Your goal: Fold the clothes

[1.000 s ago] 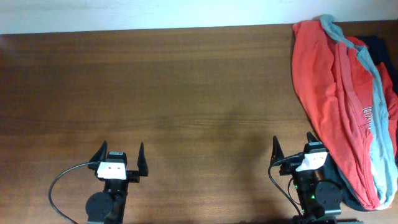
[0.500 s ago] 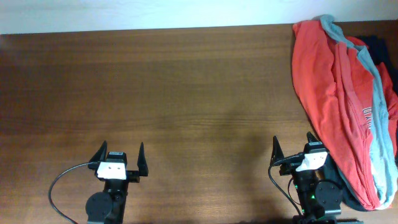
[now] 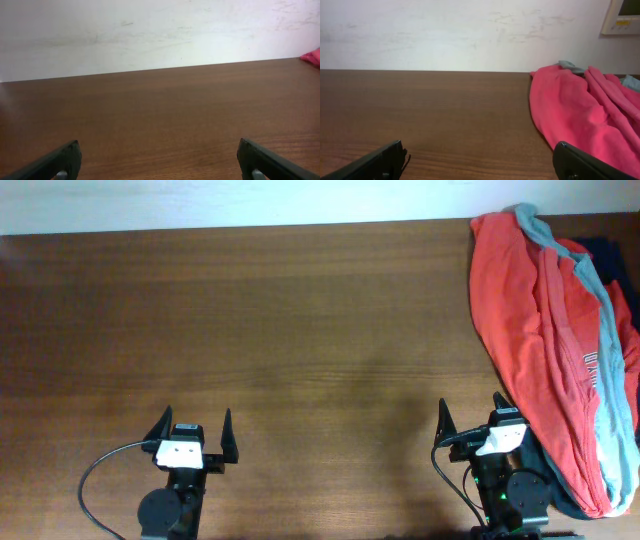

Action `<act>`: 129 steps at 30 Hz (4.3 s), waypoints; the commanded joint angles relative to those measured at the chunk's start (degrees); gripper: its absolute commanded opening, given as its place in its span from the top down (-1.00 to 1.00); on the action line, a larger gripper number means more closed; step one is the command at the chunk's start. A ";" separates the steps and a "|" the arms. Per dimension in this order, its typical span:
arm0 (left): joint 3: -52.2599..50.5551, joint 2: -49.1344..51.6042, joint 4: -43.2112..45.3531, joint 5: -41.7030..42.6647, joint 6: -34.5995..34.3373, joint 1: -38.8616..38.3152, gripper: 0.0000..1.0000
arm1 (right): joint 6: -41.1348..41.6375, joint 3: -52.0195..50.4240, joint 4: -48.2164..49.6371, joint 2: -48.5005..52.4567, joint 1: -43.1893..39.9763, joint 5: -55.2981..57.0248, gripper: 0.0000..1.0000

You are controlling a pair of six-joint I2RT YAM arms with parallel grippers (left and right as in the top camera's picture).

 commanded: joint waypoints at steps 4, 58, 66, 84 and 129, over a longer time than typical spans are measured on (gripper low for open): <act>-0.20 -0.44 -0.07 -0.22 0.70 0.17 -0.98 | 0.02 -0.26 -0.28 -0.44 -0.39 0.04 -0.97; 30.97 31.15 -6.10 1.16 -1.53 0.20 -0.98 | 0.92 34.69 -24.94 24.44 -0.42 1.77 -0.97; 49.99 52.57 -23.52 4.37 -1.51 0.20 -0.98 | -0.02 56.61 -45.16 50.71 -0.42 1.99 -0.97; 52.37 60.11 -24.79 8.66 -1.53 0.28 -0.98 | -2.99 71.34 -27.52 93.66 -28.00 7.32 -0.52; 52.35 60.11 -23.37 8.66 -1.51 0.28 -0.98 | -2.32 72.65 -20.65 103.54 -30.25 3.63 0.92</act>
